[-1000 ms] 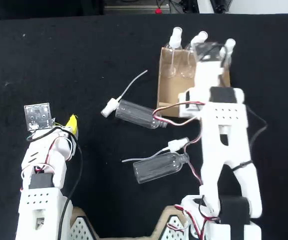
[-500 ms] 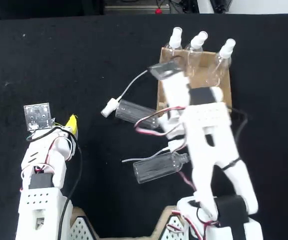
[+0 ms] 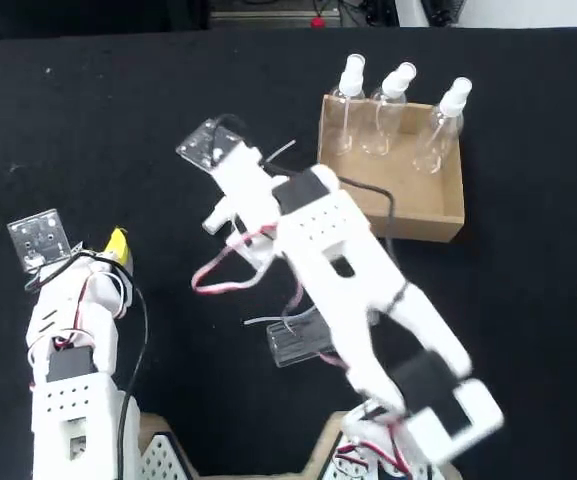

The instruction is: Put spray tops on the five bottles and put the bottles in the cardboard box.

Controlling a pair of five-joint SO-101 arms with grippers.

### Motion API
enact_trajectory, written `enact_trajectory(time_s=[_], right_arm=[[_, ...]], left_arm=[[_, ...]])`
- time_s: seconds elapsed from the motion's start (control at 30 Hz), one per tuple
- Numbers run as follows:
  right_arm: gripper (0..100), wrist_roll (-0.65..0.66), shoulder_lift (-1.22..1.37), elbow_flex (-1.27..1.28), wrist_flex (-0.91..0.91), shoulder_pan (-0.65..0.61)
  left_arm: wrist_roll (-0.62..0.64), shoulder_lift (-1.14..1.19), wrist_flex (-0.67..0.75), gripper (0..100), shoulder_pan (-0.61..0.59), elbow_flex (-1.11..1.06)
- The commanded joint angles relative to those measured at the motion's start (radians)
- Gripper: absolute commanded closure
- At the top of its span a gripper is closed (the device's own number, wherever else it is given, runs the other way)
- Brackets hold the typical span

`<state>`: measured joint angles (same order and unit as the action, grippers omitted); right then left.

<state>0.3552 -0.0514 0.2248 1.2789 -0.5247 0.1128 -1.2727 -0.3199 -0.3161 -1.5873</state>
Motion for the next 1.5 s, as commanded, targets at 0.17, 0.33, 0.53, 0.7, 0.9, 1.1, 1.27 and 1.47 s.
enact_trajectory(time_s=[0.17, 0.33, 0.53, 0.7, 0.9, 1.1, 1.27, 1.47], right_arm=[[70.1, 0.150, 0.268, -0.234, -0.017, -0.011], [70.1, 0.201, 0.340, -0.242, -0.025, 0.025], [70.4, 0.226, 0.384, -0.242, -0.023, 0.026], [82.5, 0.218, 0.397, -0.237, -0.044, 0.025], [84.1, 0.126, 0.306, -0.300, 0.034, -0.009], [84.1, 0.098, 0.213, -0.298, 0.037, -0.110], [84.1, 0.021, 0.203, -0.305, -0.034, -0.137], [79.6, -0.043, 0.202, -0.282, -0.012, -0.204]], left_arm=[[0.008, -0.011, 0.018, 81, -0.007, 0.035], [0.008, -0.011, 0.018, 81, -0.005, 0.035], [0.008, -0.011, 0.018, 81, -0.005, 0.035], [0.008, -0.011, 0.018, 81, -0.005, 0.035], [0.008, -0.011, 0.018, 81, -0.005, 0.035], [0.008, -0.011, 0.018, 81, -0.005, 0.035], [0.008, -0.011, 0.018, 81, -0.005, 0.033], [0.008, -0.011, 0.018, 81, -0.013, 0.035]])
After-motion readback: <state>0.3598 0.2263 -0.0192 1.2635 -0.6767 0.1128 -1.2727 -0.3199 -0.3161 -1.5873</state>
